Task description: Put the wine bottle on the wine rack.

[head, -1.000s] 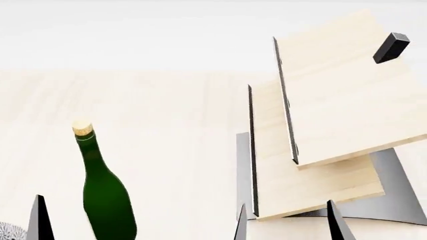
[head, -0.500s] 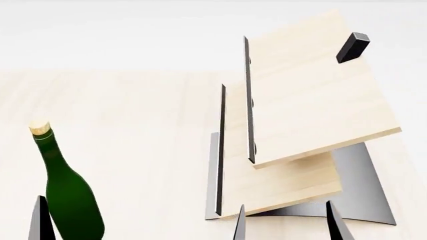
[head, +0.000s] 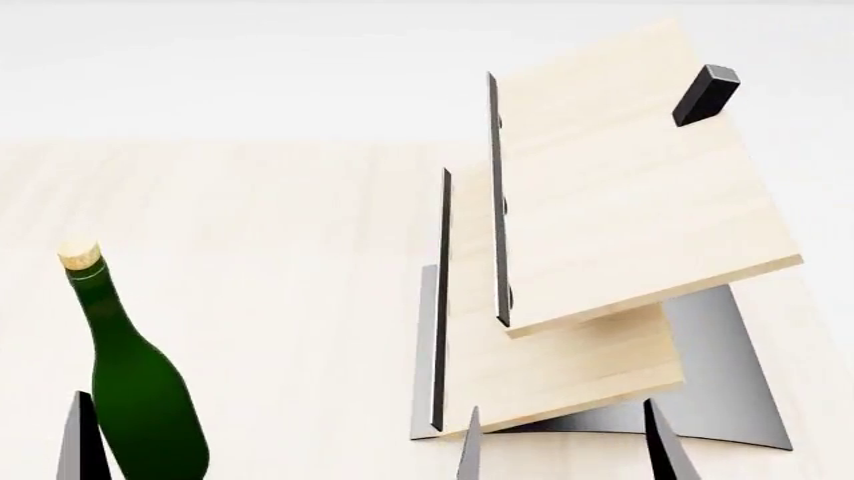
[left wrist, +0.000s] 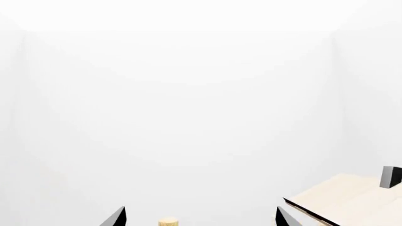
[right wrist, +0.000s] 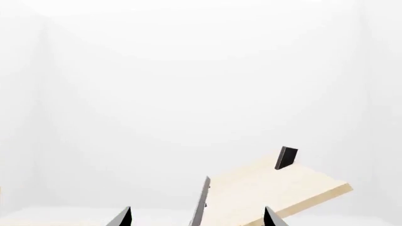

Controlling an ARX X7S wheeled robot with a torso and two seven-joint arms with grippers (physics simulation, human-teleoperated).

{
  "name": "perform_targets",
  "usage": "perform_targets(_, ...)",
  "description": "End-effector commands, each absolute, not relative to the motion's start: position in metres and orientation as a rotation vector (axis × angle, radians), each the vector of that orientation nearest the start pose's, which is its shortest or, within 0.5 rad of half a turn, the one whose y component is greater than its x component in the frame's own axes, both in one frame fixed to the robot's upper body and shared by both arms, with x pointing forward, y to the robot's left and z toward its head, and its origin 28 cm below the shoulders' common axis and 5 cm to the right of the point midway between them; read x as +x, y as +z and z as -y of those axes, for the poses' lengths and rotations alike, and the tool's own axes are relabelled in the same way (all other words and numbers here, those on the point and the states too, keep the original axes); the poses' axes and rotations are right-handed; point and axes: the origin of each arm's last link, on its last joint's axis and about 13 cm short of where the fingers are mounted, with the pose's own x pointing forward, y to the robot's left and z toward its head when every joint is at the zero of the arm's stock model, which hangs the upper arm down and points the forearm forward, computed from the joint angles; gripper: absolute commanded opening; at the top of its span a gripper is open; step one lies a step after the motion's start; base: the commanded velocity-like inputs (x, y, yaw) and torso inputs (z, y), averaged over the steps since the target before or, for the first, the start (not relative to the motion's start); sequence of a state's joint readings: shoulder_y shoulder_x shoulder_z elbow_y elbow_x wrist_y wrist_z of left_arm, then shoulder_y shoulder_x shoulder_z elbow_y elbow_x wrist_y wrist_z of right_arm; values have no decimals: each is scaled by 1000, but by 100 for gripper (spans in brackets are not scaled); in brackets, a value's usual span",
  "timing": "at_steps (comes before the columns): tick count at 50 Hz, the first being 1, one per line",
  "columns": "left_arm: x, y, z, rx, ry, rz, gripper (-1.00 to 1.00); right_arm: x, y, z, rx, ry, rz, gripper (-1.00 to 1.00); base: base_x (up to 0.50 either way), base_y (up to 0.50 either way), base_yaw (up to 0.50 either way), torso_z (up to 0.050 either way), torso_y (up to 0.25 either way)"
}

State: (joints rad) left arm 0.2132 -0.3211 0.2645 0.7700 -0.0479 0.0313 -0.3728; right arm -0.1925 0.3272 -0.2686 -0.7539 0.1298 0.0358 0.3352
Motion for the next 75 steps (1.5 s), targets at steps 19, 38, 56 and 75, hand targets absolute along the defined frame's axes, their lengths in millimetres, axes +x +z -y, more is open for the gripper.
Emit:
perform_targets(19,141,131,-197,6,-28,537,100,212,190,68,-57,99,557,100,0,0,0,0,0)
perform_targets(38,142,131,-199,5,-17,536,100,288,232,69,-83,396,359,100,0,0,0,0,0)
perform_targets(56,143,131,-200,6,-12,536,100,326,268,61,84,843,41,100,0,0,0,0,0)
perform_targets(75,143,131,-200,6,-13,532,100,346,262,25,112,964,-87,100,0,0,0,0,0)
